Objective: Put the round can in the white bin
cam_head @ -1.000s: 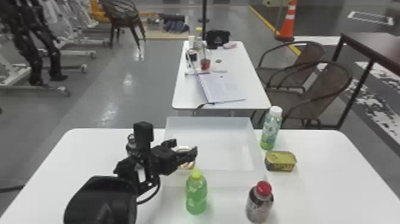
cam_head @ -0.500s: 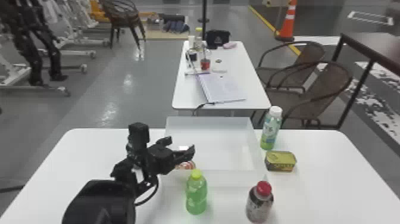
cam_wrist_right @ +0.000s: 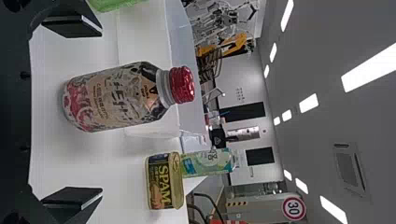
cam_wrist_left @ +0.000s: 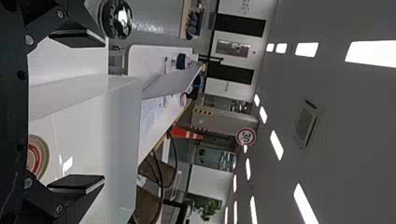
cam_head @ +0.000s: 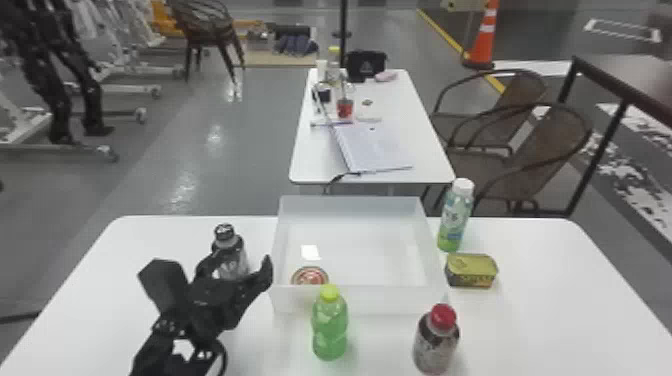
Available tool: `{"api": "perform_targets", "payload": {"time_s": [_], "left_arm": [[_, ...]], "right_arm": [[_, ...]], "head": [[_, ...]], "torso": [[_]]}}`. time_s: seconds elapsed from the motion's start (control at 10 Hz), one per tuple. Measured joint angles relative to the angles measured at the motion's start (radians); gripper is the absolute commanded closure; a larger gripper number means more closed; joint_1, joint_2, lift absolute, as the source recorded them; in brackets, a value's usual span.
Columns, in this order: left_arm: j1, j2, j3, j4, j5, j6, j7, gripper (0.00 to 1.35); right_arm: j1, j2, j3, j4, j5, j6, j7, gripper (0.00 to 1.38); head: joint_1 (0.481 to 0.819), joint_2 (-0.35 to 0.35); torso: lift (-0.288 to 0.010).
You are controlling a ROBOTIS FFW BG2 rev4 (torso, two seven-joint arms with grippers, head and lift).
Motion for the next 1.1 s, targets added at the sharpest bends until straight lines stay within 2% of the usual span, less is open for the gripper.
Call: {"api": "perform_targets", "payload": {"time_s": [0.2,0.6,0.8,1.1], "left_arm": [[0.124,0.002,0.028,-0.058,0.026,-0.107,0.08,0.26],[0.288,-0.004,0.084,-0.095,0.007,-0.246,0.136,0.26],[0.347,-0.014,0.115,-0.095,-0.017,-0.286,0.144,0.26],[0.395,-0.015,0.137,-0.094,-0.037,-0.313,0.143,0.26]], "right_arm": [[0.006,-0.001,0.0,-0.004,0.001,0.0,0.0,0.1],[0.01,-0.003,0.0,-0.007,0.002,0.0,0.0,0.1],[0.02,-0.003,0.0,-0.009,0.004,0.0,-0.001,0.1],[0.041,-0.005,-0.001,-0.023,0.013,-0.001,-0.001,0.1]], "head": [[0.549,0.0],[0.549,0.0],[0.549,0.0],[0.549,0.0]], "torso": [[-0.1],[-0.1],[-0.1],[-0.1]]}}
